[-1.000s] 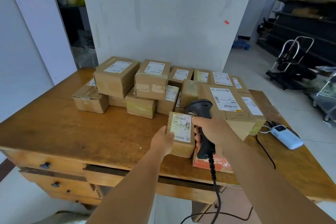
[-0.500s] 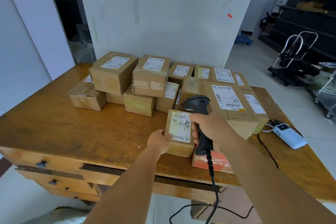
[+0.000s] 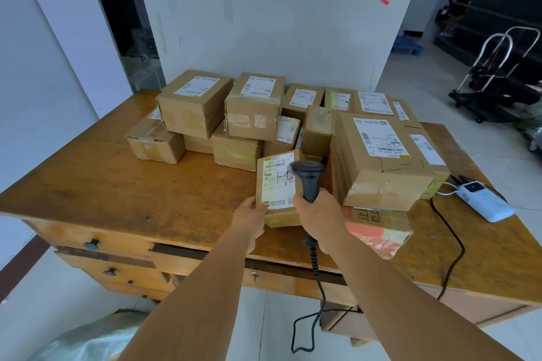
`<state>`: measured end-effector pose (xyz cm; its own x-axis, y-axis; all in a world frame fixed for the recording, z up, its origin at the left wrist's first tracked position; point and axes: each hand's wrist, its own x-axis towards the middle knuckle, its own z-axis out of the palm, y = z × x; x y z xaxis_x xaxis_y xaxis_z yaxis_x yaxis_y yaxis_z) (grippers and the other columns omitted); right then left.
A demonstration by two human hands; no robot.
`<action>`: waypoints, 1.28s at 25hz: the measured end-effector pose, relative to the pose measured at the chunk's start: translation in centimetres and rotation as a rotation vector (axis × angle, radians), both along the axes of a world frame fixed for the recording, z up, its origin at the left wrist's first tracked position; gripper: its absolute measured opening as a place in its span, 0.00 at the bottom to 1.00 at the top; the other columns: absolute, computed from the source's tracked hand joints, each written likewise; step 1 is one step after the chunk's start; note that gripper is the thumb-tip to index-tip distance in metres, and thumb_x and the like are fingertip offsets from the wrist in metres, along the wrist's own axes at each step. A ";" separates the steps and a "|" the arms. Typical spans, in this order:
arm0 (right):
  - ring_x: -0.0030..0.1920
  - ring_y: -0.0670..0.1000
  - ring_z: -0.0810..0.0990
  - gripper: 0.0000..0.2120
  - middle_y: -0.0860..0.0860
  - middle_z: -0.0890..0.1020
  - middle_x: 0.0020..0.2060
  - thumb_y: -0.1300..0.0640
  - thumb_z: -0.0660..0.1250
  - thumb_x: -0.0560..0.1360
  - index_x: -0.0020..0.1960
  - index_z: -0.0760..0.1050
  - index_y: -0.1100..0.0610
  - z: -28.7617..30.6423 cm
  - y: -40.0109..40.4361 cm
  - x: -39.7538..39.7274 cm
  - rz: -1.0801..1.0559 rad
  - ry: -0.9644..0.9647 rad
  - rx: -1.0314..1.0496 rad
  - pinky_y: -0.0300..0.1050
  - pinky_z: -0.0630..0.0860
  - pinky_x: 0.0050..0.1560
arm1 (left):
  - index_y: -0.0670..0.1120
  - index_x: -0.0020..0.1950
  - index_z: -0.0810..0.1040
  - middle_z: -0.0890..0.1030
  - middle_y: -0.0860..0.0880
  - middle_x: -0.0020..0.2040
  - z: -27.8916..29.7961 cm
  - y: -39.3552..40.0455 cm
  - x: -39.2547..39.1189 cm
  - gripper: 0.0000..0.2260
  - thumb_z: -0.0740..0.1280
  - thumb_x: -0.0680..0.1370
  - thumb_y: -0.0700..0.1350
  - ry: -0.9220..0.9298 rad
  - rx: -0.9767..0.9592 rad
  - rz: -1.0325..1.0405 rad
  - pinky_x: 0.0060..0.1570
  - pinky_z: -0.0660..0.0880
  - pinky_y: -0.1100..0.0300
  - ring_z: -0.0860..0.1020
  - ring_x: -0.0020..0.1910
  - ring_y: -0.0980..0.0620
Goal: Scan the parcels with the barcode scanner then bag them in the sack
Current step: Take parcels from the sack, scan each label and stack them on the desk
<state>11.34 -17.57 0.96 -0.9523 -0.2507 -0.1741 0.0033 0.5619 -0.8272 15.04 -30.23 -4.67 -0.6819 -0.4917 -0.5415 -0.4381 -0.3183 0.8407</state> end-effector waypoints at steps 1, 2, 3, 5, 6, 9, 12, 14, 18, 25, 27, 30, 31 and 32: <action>0.33 0.49 0.70 0.09 0.51 0.72 0.34 0.52 0.64 0.77 0.47 0.70 0.59 0.0 -0.3 0.4 0.006 0.007 -0.009 0.40 0.65 0.30 | 0.53 0.68 0.70 0.78 0.51 0.55 0.2 -0.3 0.6 0.14 0.60 0.82 0.45 0.020 0.063 0.035 0.60 0.73 0.52 0.75 0.57 0.48; 0.32 0.49 0.70 0.09 0.52 0.72 0.33 0.53 0.64 0.76 0.46 0.70 0.59 0.1 -0.7 0.8 0.009 0.001 -0.029 0.41 0.65 0.30 | 0.54 0.65 0.70 0.78 0.51 0.54 0.5 -0.7 1.4 0.12 0.62 0.81 0.45 0.040 0.114 0.067 0.62 0.72 0.48 0.75 0.57 0.47; 0.31 0.49 0.69 0.09 0.52 0.71 0.33 0.54 0.64 0.76 0.45 0.70 0.60 0.3 -1.1 1.5 0.021 -0.023 -0.057 0.41 0.64 0.30 | 0.55 0.62 0.70 0.78 0.50 0.55 0.8 -1.5 2.4 0.11 0.63 0.80 0.46 0.057 0.153 0.094 0.64 0.70 0.44 0.76 0.57 0.46; 0.31 0.49 0.68 0.09 0.51 0.71 0.32 0.55 0.65 0.76 0.45 0.69 0.59 0.3 -2.5 3.3 0.055 -0.076 -0.120 0.41 0.64 0.31 | 0.54 0.59 0.70 0.79 0.48 0.54 1.3 -3.5 5.1 0.09 0.65 0.79 0.47 0.086 0.184 0.132 0.60 0.70 0.40 0.77 0.53 0.45; 0.31 0.49 0.68 0.08 0.52 0.71 0.32 0.55 0.65 0.75 0.44 0.69 0.59 0.3 -3.5 4.4 0.084 -0.098 -0.143 0.41 0.65 0.32 | 0.54 0.56 0.70 0.79 0.48 0.54 1.6 -4.6 6.8 0.08 0.65 0.79 0.47 0.101 0.181 0.161 0.58 0.72 0.42 0.77 0.51 0.45; 0.30 0.50 0.67 0.10 0.52 0.69 0.29 0.56 0.65 0.75 0.39 0.66 0.58 0.5 -7.4 8.7 0.209 -0.124 -0.171 0.43 0.64 0.32 | 0.51 0.51 0.70 0.79 0.48 0.48 1.9 -7.8 12.9 0.06 0.66 0.78 0.47 0.139 0.121 0.291 0.49 0.74 0.51 0.77 0.43 0.48; 0.27 0.52 0.62 0.16 0.51 0.64 0.25 0.59 0.65 0.75 0.33 0.60 0.57 0.3 -11.4 13.6 0.379 -0.143 -0.193 0.45 0.60 0.33 | 0.50 0.51 0.69 0.80 0.49 0.44 1.6 -10.6 19.8 0.07 0.67 0.77 0.47 0.149 0.095 0.421 0.42 0.73 0.56 0.76 0.39 0.50; 0.26 0.51 0.59 0.19 0.51 0.61 0.24 0.61 0.64 0.76 0.31 0.58 0.56 -0.1 -14.1 17.4 0.518 -0.185 -0.184 0.44 0.58 0.32 | 0.50 0.54 0.70 0.80 0.47 0.48 0.5 -12.5 25.1 0.09 0.67 0.77 0.48 0.158 0.093 0.510 0.46 0.72 0.55 0.77 0.41 0.49; 0.26 0.52 0.58 0.19 0.52 0.59 0.25 0.59 0.64 0.76 0.31 0.58 0.56 -1.6 -18.7 24.0 0.751 -0.238 -0.135 0.46 0.57 0.33 | 0.47 0.58 0.70 0.78 0.46 0.47 -2.4 -14.6 34.1 0.11 0.66 0.78 0.48 0.133 0.084 0.729 0.45 0.72 0.55 0.76 0.40 0.48; 0.28 0.53 0.67 0.15 0.50 0.66 0.25 0.57 0.65 0.75 0.33 0.62 0.55 -6.4 -24.8 33.2 1.074 -0.311 -0.013 0.44 0.63 0.33 | 0.47 0.63 0.71 0.79 0.42 0.55 -7.7 -14.0 46.1 0.18 0.70 0.75 0.47 -0.025 0.087 1.172 0.50 0.76 0.48 0.78 0.47 0.44; 0.27 0.52 0.67 0.15 0.50 0.67 0.25 0.57 0.64 0.75 0.33 0.63 0.56 -7.8 -25.7 35.0 1.149 -0.314 0.023 0.41 0.62 0.31 | 0.48 0.65 0.70 0.78 0.41 0.58 -9.4 -13.3 48.6 0.21 0.71 0.74 0.48 -0.122 0.073 1.288 0.48 0.76 0.49 0.79 0.51 0.43; 0.31 0.53 0.71 0.11 0.52 0.69 0.27 0.58 0.64 0.75 0.36 0.66 0.58 -10.5 -26.7 37.7 1.255 -0.336 0.079 0.40 0.64 0.30 | 0.49 0.66 0.68 0.77 0.43 0.59 -12.7 -11.9 52.1 0.22 0.71 0.74 0.47 -0.213 0.088 1.457 0.55 0.75 0.50 0.78 0.53 0.43; 0.30 0.52 0.71 0.10 0.52 0.70 0.28 0.57 0.64 0.75 0.37 0.67 0.58 -11.6 -26.9 38.7 1.277 -0.341 0.100 0.40 0.64 0.30 | 0.50 0.66 0.68 0.76 0.43 0.60 -14.1 -11.4 53.2 0.23 0.71 0.74 0.47 -0.234 0.102 1.495 0.56 0.75 0.49 0.78 0.53 0.43; 0.29 0.51 0.70 0.10 0.51 0.70 0.28 0.56 0.64 0.75 0.38 0.67 0.58 -12.7 -27.0 39.7 1.292 -0.344 0.117 0.40 0.64 0.30 | 0.50 0.66 0.67 0.76 0.43 0.61 -15.5 -11.1 54.1 0.24 0.72 0.73 0.47 -0.255 0.124 1.521 0.56 0.76 0.48 0.78 0.53 0.43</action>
<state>51.09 -44.62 -11.73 0.0503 -0.8979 -0.4372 -0.3827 0.3870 -0.8389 69.16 -41.29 -20.17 0.5172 -0.5567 -0.6500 0.2301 -0.6411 0.7322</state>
